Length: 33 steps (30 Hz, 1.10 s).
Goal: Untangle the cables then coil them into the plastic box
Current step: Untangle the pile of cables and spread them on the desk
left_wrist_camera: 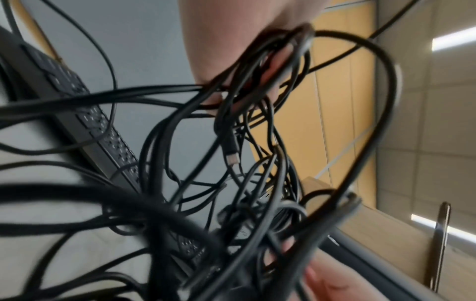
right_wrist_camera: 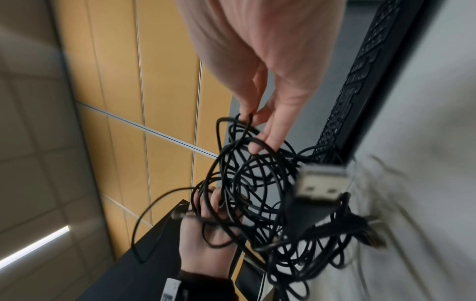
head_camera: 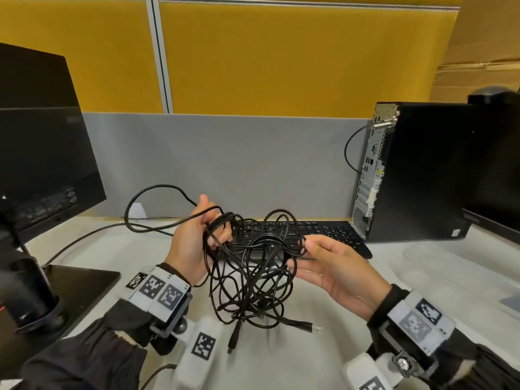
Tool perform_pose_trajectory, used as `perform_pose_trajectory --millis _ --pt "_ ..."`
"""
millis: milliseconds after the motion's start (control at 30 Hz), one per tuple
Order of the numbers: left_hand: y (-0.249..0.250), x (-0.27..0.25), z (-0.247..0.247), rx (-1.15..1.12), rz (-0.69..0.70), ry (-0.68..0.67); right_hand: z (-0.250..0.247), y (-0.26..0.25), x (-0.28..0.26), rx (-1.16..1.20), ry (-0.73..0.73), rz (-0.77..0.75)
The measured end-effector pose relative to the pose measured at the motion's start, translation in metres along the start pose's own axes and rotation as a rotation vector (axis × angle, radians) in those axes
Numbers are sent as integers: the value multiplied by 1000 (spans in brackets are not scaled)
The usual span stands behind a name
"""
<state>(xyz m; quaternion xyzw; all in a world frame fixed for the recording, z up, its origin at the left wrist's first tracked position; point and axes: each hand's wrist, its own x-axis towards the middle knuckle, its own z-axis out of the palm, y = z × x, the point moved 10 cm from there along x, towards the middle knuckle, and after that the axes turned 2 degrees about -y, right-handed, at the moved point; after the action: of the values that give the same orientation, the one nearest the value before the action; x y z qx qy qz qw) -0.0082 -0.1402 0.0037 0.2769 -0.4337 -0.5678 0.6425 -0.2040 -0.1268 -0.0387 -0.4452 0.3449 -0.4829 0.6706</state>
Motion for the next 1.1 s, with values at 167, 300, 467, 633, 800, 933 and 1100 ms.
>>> perform_pose_trajectory --millis 167,300,467,633,800,933,1100 --pt "-2 -11 5 183 -1 -21 4 -2 1 31 21 -63" --pt "-5 -9 -4 560 -6 -34 10 -6 -1 60 -26 -124" --pt "-8 -13 -5 988 -17 23 20 3 -3 69 -79 -108" --pt "11 -17 3 934 198 66 21 -5 -4 -16 -132 -121" --pt "9 -13 5 870 251 8 9 -13 0 121 -90 -95" --pt "4 -10 6 907 263 -8 1 -17 -1 115 -20 -84" --pt "2 -13 4 882 226 14 -3 -35 0 -417 -29 -158"
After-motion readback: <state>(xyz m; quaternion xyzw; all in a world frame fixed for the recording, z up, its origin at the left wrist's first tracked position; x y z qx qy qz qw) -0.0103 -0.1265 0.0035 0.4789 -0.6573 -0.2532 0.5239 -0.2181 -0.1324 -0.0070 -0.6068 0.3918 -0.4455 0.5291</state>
